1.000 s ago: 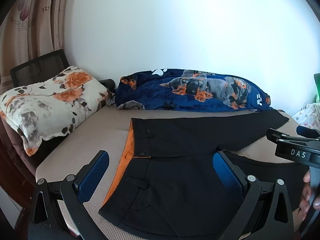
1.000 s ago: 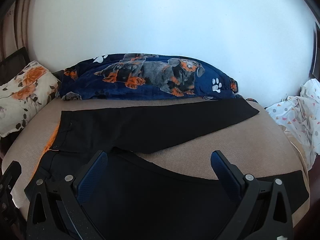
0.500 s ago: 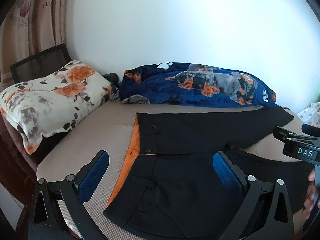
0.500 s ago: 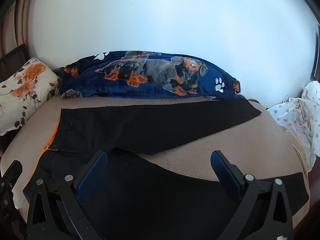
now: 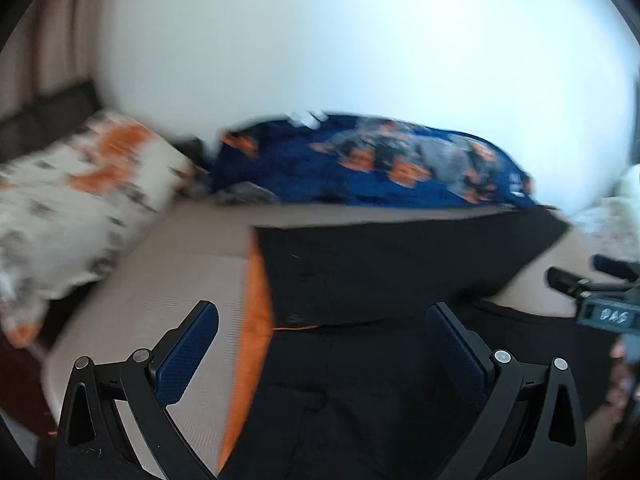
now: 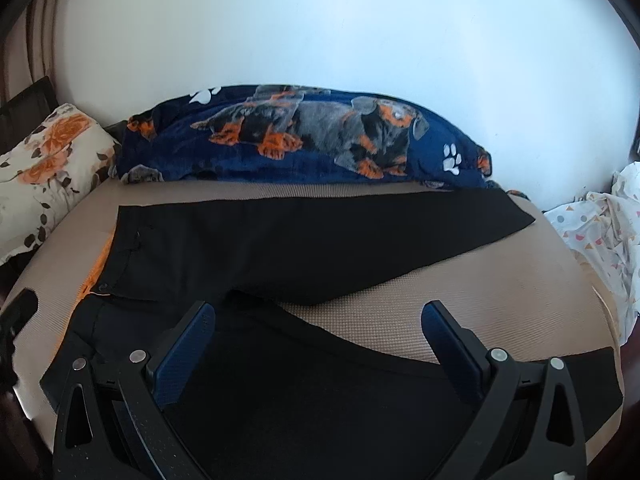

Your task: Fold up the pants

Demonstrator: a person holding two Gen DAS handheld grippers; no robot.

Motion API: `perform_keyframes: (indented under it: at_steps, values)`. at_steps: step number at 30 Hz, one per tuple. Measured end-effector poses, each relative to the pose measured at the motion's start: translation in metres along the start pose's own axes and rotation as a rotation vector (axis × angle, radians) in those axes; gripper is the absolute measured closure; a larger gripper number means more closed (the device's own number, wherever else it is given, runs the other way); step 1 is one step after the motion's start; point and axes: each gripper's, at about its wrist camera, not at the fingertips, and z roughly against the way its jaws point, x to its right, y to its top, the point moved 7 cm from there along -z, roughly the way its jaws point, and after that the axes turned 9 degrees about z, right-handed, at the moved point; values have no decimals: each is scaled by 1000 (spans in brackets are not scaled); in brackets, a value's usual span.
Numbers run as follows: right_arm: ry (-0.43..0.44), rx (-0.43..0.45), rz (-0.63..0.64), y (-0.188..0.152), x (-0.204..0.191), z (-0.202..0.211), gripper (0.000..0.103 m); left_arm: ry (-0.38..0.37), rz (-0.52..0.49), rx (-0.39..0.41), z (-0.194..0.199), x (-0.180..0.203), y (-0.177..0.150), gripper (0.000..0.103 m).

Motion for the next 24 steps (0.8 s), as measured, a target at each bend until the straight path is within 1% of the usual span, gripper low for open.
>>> perform_keyframes:
  at_steps: [2,4,5,6,7,8,9,10,12,13,14,15,18,20,21,24]
  values:
    - [4,-10,4,0,-2,-5,1,-33,51,-58,-19,-17,8,1]
    - [11,-18,9,-1,-5,-11,1,-15,101,-75,-37,-38,19,1]
    - [11,-23,12,-2,-6,-14,1,-18,125,-90,-48,-49,25,2]
    - [11,-28,15,-2,-8,-17,1,-31,139,-101,-59,-56,31,5]
    - [13,-36,20,-3,-10,-22,1,-49,145,-120,-74,-66,39,16]
    - [15,-44,24,-4,-11,-26,1,-45,140,-134,-86,-71,44,23]
    - [18,-55,28,-4,-13,-31,1,-35,131,-163,-104,-80,52,35]
    - [21,-63,30,-5,-15,-34,1,-37,121,-187,-120,-86,57,44]
    - [25,-79,37,-6,-19,-42,1,-47,114,-220,-148,-98,65,52]
    - [26,-87,46,-7,-21,-46,1,-96,120,-255,-163,-103,68,52]
    - [25,-92,54,-8,-22,-49,1,-127,122,-277,-174,-106,70,52]
    - [22,-97,64,-8,-23,-52,1,-112,116,-284,-185,-111,73,52]
    - [7,-110,80,-9,-24,-61,1,-134,102,-326,-209,-117,79,47]
    - [7,-128,77,-10,-23,-66,1,-111,103,-347,-227,-124,83,47]
    - [9,-135,73,-11,-22,-69,1,-117,114,-358,-232,-127,84,47]
    - [3,-147,67,-12,-20,-76,1,-211,179,-427,-247,-129,83,47]
